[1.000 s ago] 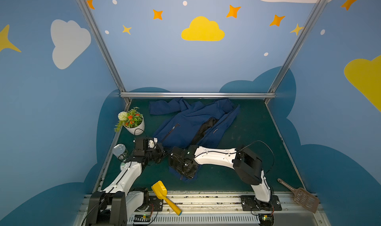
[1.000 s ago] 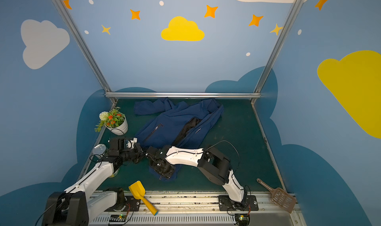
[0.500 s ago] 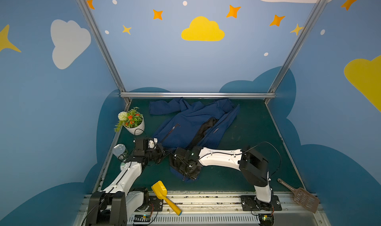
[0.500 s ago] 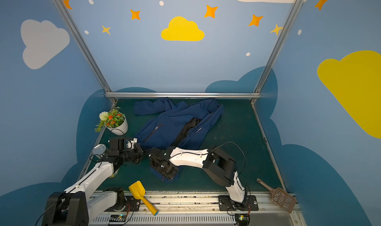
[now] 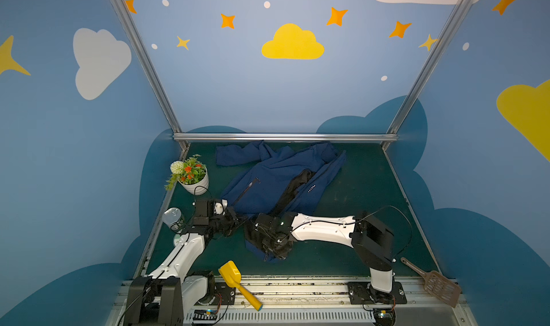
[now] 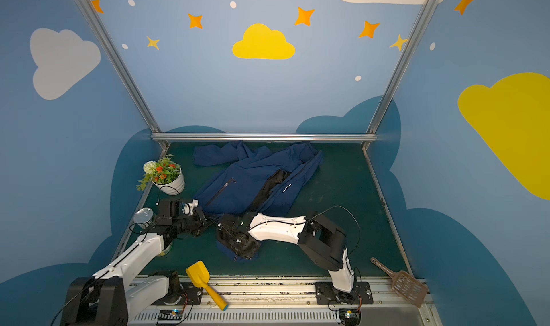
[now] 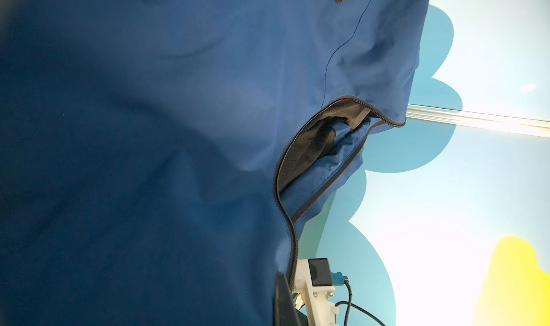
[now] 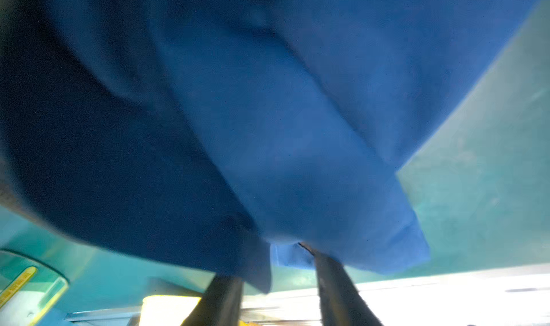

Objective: Zip up the jacket

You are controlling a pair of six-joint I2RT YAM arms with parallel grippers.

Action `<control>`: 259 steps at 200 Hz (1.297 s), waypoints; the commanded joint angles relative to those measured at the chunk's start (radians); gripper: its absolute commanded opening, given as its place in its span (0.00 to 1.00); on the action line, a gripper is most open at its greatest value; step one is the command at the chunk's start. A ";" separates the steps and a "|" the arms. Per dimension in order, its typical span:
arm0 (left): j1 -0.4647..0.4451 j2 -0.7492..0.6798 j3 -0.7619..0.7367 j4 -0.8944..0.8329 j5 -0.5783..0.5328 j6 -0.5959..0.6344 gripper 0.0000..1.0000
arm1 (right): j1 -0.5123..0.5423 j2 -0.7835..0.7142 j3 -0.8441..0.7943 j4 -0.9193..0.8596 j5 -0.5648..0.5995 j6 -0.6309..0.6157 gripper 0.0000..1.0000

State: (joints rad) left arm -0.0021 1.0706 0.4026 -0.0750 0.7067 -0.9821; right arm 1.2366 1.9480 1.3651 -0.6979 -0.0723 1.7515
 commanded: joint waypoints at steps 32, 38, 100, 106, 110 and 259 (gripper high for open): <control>0.001 -0.008 0.010 -0.007 -0.007 0.021 0.03 | -0.015 0.012 -0.039 0.008 -0.019 0.037 0.18; 0.001 -0.006 0.012 -0.005 -0.006 0.020 0.03 | -0.017 0.017 -0.037 0.008 -0.025 0.037 0.17; -0.002 -0.011 0.006 -0.014 -0.003 0.028 0.03 | -0.044 0.054 -0.049 0.045 -0.047 0.025 0.18; -0.001 -0.014 0.005 -0.016 -0.005 0.028 0.03 | -0.043 0.050 -0.053 0.058 -0.045 0.023 0.14; -0.002 -0.017 0.002 -0.017 -0.006 0.028 0.03 | -0.043 0.046 -0.057 0.066 -0.042 0.021 0.10; -0.403 0.078 0.136 0.278 -0.148 -0.250 0.03 | -0.317 -0.671 -0.548 0.774 -0.063 -0.521 0.00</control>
State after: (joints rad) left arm -0.3264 1.0477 0.4553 0.1055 0.5945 -1.2037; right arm 0.9661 1.3464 0.8227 -0.0906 -0.0502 1.3762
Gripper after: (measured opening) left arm 0.049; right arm 0.046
